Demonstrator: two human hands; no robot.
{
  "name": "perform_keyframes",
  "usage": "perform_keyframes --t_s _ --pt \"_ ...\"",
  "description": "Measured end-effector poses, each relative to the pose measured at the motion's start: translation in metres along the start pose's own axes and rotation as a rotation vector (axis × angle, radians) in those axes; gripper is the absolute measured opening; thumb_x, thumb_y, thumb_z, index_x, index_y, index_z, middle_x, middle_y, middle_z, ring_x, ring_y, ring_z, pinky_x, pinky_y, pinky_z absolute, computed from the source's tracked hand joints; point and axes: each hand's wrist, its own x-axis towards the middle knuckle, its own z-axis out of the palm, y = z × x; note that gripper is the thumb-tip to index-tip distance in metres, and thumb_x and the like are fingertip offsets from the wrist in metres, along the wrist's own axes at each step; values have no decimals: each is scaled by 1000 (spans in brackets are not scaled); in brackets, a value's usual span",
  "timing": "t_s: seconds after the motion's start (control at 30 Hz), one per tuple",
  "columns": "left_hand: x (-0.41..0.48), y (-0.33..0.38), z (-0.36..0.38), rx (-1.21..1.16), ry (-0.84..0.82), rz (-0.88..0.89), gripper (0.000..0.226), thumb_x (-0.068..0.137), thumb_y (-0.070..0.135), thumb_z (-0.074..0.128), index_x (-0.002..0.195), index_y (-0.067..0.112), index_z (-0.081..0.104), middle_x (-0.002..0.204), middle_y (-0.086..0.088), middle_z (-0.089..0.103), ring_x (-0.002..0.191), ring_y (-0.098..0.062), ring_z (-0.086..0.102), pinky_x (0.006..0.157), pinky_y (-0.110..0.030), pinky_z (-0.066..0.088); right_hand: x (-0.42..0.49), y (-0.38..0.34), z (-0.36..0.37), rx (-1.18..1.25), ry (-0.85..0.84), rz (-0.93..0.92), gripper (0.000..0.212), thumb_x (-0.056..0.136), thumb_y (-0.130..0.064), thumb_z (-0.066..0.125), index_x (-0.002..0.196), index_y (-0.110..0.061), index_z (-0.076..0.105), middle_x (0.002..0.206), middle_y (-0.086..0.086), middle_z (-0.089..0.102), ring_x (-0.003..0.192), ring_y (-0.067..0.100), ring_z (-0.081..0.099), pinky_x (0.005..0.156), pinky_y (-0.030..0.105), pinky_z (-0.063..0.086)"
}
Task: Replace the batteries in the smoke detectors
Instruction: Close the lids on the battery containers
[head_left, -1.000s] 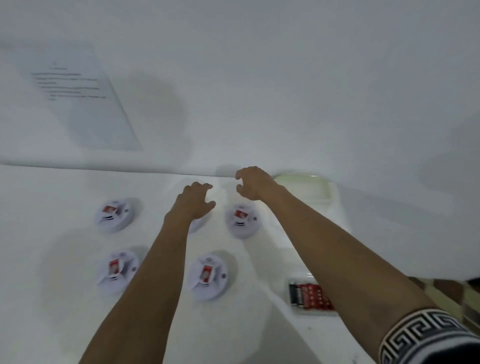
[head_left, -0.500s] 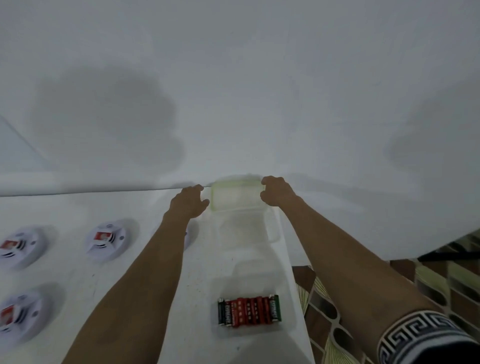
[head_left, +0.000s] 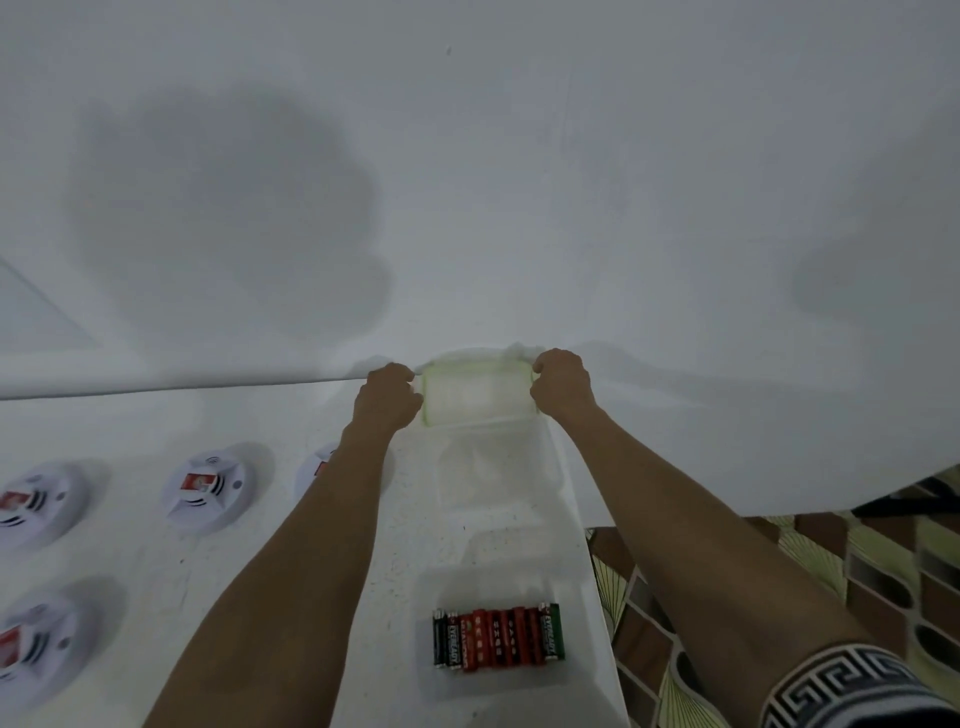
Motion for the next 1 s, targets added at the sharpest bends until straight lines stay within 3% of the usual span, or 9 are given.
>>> perform_keyframes --t_s 0.17,0.33,0.5,0.63,0.73,0.87,1.0 --pt "-1 5 -6 -33 33 40 40 82 14 56 121 12 60 114 -8 63 106 -27 58 90 -40 48 -2 3 -9 168 41 -10 45 85 4 51 128 -5 56 127 16 57 119 30 53 98 35 45" --pt "-14 13 -20 -182 170 113 33 84 16 60 117 16 62 103 -3 66 96 -22 62 83 -31 48 -10 5 -32 420 125 50 42 90 -1 50 131 -1 55 137 15 53 123 28 53 103 30 43" --pt "-50 28 -38 -415 301 143 24 87 18 59 109 27 62 86 7 65 77 -10 64 60 -23 47 -30 5 -54 674 185 24 22 90 -9 54 106 -14 68 107 8 70 91 17 63 70 21 45" --pt "-85 31 -46 -483 330 169 17 88 22 58 102 30 62 82 10 67 69 0 62 60 -22 45 -61 13 -64 830 209 -21 18 90 -13 57 84 -29 65 95 0 71 84 18 63 74 33 52" --pt "-115 30 -49 -487 350 204 10 91 24 58 98 27 63 85 10 68 65 2 61 59 -15 44 -93 24 -66 856 200 -57 18 91 -16 54 83 -29 63 95 -4 70 86 15 64 79 40 54" --pt "-159 21 -50 -563 289 223 7 92 26 59 97 21 62 94 11 68 72 -2 69 54 -27 47 -139 37 -67 933 151 -65 13 96 -19 55 91 -26 65 98 2 69 85 16 65 83 42 56" --pt "-203 2 -45 -588 226 296 10 93 19 59 100 13 63 101 4 70 86 -7 70 73 -36 55 -186 52 -65 969 113 -120 17 98 -14 55 94 -26 66 106 0 69 97 21 68 90 38 56"
